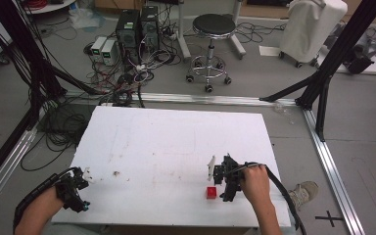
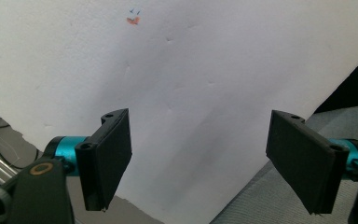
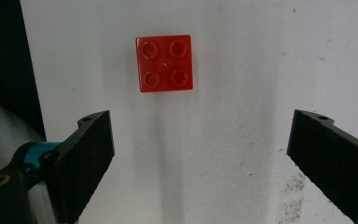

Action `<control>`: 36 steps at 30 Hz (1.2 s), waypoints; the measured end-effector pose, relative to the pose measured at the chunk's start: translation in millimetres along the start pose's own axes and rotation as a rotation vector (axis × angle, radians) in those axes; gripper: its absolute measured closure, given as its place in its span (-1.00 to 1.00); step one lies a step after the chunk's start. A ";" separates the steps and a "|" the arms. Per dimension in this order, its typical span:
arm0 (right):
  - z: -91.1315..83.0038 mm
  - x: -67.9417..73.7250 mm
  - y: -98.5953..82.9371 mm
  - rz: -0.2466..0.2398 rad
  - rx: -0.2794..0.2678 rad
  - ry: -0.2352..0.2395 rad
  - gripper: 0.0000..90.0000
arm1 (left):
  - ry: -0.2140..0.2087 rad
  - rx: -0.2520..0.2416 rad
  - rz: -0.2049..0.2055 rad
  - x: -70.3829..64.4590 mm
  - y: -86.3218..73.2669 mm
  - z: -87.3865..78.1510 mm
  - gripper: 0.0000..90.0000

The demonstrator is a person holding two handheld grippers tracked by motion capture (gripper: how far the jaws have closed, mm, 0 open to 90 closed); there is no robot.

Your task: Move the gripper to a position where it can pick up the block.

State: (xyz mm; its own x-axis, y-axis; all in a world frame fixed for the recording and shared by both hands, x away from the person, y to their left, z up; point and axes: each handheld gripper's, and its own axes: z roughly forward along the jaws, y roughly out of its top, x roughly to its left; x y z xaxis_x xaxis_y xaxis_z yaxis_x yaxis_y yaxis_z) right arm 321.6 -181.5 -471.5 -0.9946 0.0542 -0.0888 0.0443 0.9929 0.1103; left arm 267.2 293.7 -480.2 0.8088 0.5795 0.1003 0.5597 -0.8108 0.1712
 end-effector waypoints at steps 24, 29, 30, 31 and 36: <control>35.9 9.6 25.7 -0.041 0.050 0.040 -0.86 | 0.002 -0.003 0.000 0.1 -0.4 -0.9 -0.50; 40.3 11.0 28.5 -0.045 0.061 0.045 -0.86 | 0.001 -0.005 0.003 0.3 -0.2 -0.2 -0.50; 42.3 11.4 29.7 -0.048 0.065 0.054 -0.86 | 0.000 -0.005 -0.001 0.0 -0.3 0.0 -0.50; 42.3 11.4 29.7 -0.048 0.065 0.054 -0.86 | 0.000 -0.004 -0.002 0.0 -0.3 0.2 -0.50; 46.0 12.1 31.3 -0.052 0.072 0.056 -0.86 | -0.001 -0.004 0.003 0.1 0.2 0.2 -0.50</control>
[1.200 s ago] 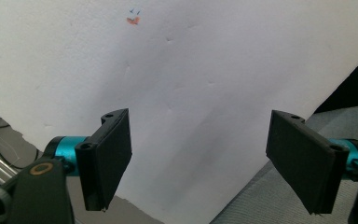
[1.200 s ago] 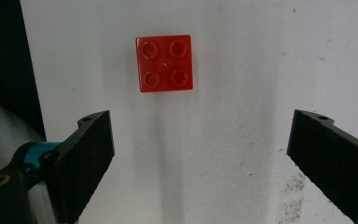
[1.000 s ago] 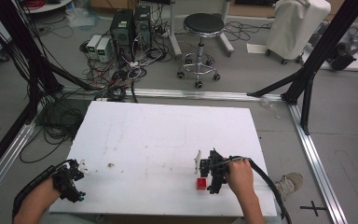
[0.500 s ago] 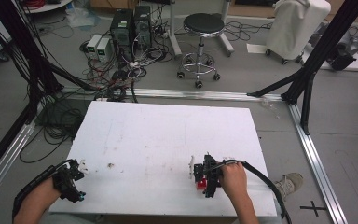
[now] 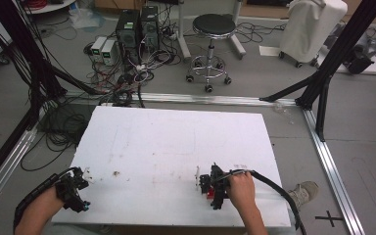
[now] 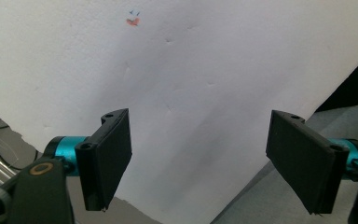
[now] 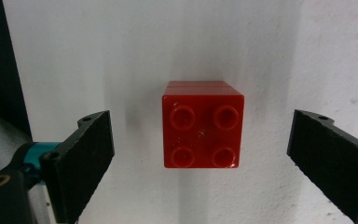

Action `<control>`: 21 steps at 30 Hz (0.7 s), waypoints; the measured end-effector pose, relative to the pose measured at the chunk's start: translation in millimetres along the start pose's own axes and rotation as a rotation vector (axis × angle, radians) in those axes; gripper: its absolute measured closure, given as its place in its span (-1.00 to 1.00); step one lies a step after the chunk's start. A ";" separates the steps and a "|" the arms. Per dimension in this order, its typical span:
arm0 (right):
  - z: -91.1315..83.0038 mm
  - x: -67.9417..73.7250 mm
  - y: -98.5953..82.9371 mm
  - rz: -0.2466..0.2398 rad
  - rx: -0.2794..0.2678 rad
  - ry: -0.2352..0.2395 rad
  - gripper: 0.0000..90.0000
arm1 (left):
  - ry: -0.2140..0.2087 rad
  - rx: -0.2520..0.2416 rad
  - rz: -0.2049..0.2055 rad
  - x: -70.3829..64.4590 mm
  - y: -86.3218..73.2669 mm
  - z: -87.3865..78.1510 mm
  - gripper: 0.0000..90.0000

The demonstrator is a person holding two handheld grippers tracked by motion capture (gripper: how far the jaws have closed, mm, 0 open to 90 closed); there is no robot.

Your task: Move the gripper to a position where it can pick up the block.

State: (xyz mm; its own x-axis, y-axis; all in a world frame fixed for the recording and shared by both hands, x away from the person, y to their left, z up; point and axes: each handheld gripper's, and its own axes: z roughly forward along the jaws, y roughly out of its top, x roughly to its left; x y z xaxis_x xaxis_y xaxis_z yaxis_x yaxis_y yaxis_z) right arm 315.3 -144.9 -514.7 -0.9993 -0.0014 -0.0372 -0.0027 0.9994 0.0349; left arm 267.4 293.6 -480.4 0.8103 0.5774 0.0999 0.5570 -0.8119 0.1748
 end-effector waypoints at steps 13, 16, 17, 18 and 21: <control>-0.2 -0.1 0.2 0.000 -0.003 0.000 -0.86 | -0.004 0.002 0.000 -1.4 1.3 1.1 -0.50; -0.2 0.0 0.3 0.000 -0.003 0.002 -0.86 | -0.004 0.003 0.001 -1.6 1.6 1.3 -0.50; -0.3 0.0 0.2 0.000 -0.003 0.002 -0.86 | -0.005 0.002 0.000 -1.7 1.6 1.2 -0.50; -0.5 0.0 0.2 0.001 -0.003 0.001 -0.86 | -0.004 0.003 0.000 -1.6 1.6 1.1 -0.50; -1.1 0.0 0.0 0.002 -0.003 0.000 -0.86 | -0.005 0.002 0.000 -1.5 1.5 1.0 -0.50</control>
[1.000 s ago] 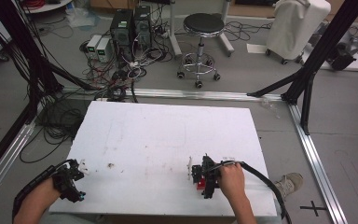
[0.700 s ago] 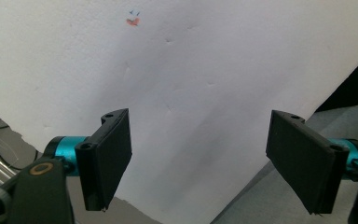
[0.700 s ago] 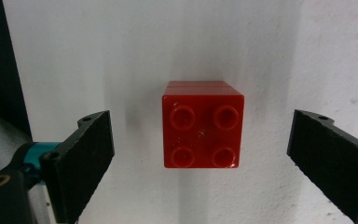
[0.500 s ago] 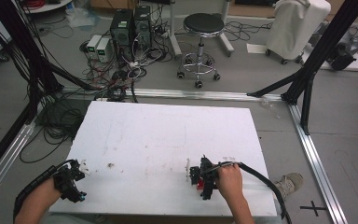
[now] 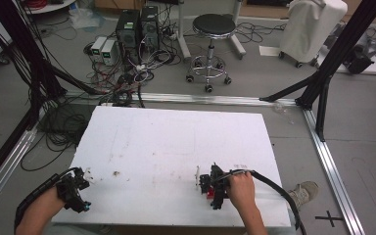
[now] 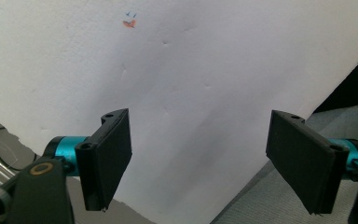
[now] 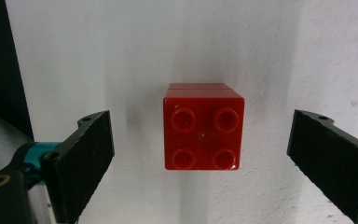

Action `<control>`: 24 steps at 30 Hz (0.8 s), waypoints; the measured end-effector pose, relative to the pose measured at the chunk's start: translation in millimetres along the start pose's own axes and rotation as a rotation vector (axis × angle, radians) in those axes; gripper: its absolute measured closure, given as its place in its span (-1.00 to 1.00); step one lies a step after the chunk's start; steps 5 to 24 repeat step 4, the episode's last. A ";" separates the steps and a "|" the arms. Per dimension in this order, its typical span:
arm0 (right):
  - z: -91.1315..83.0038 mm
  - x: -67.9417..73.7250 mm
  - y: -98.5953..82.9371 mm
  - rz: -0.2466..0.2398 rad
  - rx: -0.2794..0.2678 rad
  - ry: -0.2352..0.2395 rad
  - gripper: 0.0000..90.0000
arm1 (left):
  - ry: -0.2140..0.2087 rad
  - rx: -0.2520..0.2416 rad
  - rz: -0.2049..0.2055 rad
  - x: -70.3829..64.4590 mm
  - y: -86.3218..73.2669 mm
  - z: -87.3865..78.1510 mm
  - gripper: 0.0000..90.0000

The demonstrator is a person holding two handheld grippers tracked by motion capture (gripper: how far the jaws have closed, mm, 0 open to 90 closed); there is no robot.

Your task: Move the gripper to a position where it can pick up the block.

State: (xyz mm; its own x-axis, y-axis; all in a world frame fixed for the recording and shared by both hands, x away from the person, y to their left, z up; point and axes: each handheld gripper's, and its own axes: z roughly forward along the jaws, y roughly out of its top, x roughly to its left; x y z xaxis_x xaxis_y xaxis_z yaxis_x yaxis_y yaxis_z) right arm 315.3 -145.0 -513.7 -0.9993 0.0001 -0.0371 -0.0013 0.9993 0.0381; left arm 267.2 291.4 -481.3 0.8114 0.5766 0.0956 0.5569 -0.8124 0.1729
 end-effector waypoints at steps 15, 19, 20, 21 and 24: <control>-0.1 0.4 -0.1 -0.002 -0.008 -0.002 -0.86 | 0.002 0.001 0.003 0.1 -0.1 0.4 -0.50; -0.1 0.4 -0.1 -0.002 -0.008 -0.002 -0.86 | 0.002 0.001 0.003 0.1 -0.1 0.4 -0.50; -0.1 0.4 -0.1 -0.002 -0.008 -0.002 -0.86 | 0.002 0.001 0.003 0.1 -0.1 0.4 -0.50; -0.1 0.4 -0.1 -0.002 -0.008 -0.002 -0.86 | 0.002 0.001 0.003 0.1 -0.1 0.4 -0.50; -0.1 0.4 -0.1 -0.002 -0.008 -0.002 -0.86 | 0.002 0.001 0.003 0.1 -0.1 0.4 -0.50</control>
